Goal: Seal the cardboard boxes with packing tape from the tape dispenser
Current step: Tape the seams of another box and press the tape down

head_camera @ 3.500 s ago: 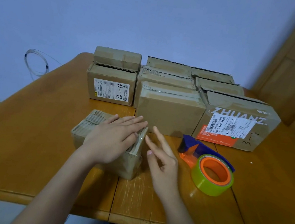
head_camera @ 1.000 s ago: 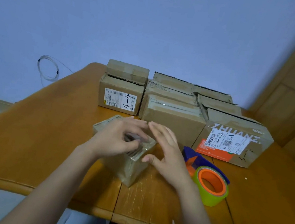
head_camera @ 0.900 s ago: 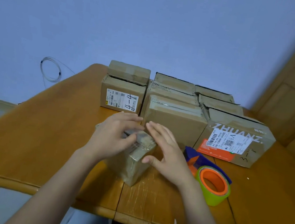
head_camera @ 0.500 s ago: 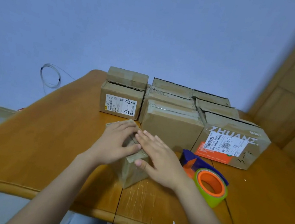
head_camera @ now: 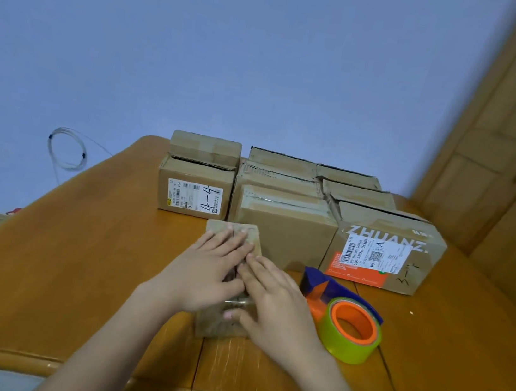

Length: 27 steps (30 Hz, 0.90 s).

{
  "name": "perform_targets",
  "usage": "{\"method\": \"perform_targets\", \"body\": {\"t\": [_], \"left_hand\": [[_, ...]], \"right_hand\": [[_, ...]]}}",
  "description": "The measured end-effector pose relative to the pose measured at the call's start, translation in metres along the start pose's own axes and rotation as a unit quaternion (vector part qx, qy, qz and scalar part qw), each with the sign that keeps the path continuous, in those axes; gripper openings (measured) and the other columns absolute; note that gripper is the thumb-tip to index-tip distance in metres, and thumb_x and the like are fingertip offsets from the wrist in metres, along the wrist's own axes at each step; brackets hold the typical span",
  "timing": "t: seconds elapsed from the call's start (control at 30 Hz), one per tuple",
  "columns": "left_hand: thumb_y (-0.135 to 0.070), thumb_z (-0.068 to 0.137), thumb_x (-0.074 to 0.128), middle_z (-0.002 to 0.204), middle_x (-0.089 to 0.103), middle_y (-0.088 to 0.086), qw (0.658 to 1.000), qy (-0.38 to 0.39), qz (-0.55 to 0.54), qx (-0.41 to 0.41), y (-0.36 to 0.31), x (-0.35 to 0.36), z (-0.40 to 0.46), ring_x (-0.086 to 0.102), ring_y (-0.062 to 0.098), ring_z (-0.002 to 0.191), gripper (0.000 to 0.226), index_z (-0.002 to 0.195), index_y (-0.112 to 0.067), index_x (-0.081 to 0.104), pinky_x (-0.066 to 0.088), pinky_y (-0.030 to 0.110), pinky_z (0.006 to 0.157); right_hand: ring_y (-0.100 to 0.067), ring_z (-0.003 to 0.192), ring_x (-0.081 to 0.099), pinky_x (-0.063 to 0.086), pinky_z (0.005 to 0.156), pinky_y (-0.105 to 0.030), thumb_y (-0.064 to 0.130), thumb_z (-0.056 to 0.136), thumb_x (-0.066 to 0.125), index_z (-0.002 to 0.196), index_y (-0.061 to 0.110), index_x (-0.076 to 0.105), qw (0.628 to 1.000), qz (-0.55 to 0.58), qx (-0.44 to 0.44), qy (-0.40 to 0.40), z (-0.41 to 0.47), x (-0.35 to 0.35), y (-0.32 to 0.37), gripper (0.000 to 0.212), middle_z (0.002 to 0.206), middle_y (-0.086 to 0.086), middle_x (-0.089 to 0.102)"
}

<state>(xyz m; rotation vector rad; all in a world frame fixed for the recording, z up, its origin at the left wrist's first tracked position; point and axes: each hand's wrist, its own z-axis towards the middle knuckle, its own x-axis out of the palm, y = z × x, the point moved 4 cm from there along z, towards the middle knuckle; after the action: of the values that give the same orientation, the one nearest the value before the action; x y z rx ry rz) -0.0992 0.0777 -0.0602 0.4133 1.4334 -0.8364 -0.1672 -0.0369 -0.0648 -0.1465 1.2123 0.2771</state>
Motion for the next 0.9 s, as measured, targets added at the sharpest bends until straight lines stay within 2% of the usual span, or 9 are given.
{"method": "perform_targets", "body": {"t": [0.07,0.17,0.23,0.4,0.5,0.63,0.73,0.83,0.9], "left_hand": [[-0.07,0.063,0.001,0.159,-0.009,-0.009,1.0,-0.006,-0.002,-0.013,0.002,0.003,0.001,-0.019,0.004,0.143,0.098,0.153,-0.029,0.003,-0.016,0.022,0.11],[-0.074,0.064,0.008,0.16,-0.002,-0.01,0.999,0.009,-0.039,-0.019,0.01,0.005,0.004,-0.011,0.006,0.146,0.099,0.153,-0.03,0.009,-0.011,0.025,0.114],[-0.074,0.066,0.011,0.16,0.001,-0.011,0.998,0.02,-0.057,-0.011,0.011,0.005,0.005,-0.01,0.005,0.146,0.097,0.153,-0.032,0.012,-0.009,0.025,0.114],[-0.074,0.065,0.014,0.159,0.001,-0.014,0.998,0.028,-0.06,0.011,0.002,0.004,0.003,-0.008,0.002,0.145,0.095,0.152,-0.034,0.012,-0.01,0.02,0.111],[-0.075,0.065,0.014,0.158,0.0,-0.017,0.997,0.047,-0.056,0.031,-0.011,0.005,-0.002,-0.007,0.001,0.145,0.095,0.152,-0.035,0.011,-0.008,0.021,0.112],[-0.076,0.065,0.019,0.159,0.004,-0.017,0.996,0.051,-0.065,0.029,-0.017,0.005,-0.003,-0.003,0.001,0.146,0.095,0.152,-0.036,0.015,-0.003,0.024,0.115],[-0.068,0.08,0.043,0.159,0.015,-0.014,0.995,0.045,-0.085,0.019,-0.016,-0.004,-0.002,0.01,0.004,0.145,0.081,0.151,-0.032,0.025,0.009,0.024,0.115],[-0.042,0.095,0.051,0.15,0.037,-0.008,0.988,-0.031,-0.153,-0.001,-0.018,-0.016,0.002,0.037,0.009,0.133,0.051,0.142,-0.022,0.042,0.032,0.024,0.105],[-0.035,0.098,0.049,0.126,0.059,-0.009,0.965,-0.104,-0.24,-0.024,-0.02,-0.027,0.007,0.052,0.001,0.112,0.029,0.121,-0.022,0.059,0.041,0.023,0.092]], "right_hand": [[-0.002,0.142,0.02,0.015,0.115,-0.025,0.078,0.079,0.036,0.148,0.026,0.033,0.987,0.149,0.023,0.059,0.0,-0.009,-0.012,0.087,0.152,0.015,0.029],[0.002,0.136,0.027,0.022,0.113,-0.024,0.053,0.09,0.054,0.144,0.033,0.038,0.968,0.238,0.079,-0.01,-0.006,-0.028,-0.055,0.059,0.146,0.02,0.035],[-0.004,0.137,0.031,0.023,0.112,-0.026,0.033,0.094,0.057,0.141,0.029,0.045,0.97,0.196,0.139,-0.039,-0.01,-0.033,-0.094,0.048,0.147,0.015,0.039],[-0.022,0.134,0.04,0.038,0.106,-0.03,0.011,0.085,0.062,0.145,0.016,0.036,0.938,0.062,0.277,0.198,-0.03,-0.006,-0.175,0.066,0.148,-0.006,0.042],[-0.022,0.12,0.053,0.049,0.092,-0.03,0.015,0.08,0.07,0.14,0.022,0.044,0.927,0.043,0.283,0.242,-0.036,0.012,-0.187,0.066,0.138,-0.003,0.052],[-0.022,0.11,0.059,0.05,0.087,-0.035,0.023,0.07,0.082,0.127,0.026,0.06,0.932,0.08,0.303,0.181,-0.035,0.025,-0.192,0.061,0.122,0.0,0.064],[-0.022,0.101,0.062,0.05,0.083,-0.034,0.003,0.072,0.074,0.115,0.024,0.067,0.941,0.133,0.293,0.103,-0.033,0.021,-0.19,0.048,0.102,0.002,0.068],[-0.018,0.093,0.056,0.038,0.075,-0.013,-0.019,0.073,0.056,0.122,0.02,0.064,0.961,0.167,0.211,-0.066,-0.023,-0.014,-0.174,0.063,0.09,0.004,0.056],[-0.01,0.088,0.051,0.035,0.076,-0.008,-0.02,0.073,0.053,0.124,0.024,0.062,0.959,0.194,0.154,-0.14,-0.015,-0.04,-0.158,0.068,0.088,0.007,0.051]]}}
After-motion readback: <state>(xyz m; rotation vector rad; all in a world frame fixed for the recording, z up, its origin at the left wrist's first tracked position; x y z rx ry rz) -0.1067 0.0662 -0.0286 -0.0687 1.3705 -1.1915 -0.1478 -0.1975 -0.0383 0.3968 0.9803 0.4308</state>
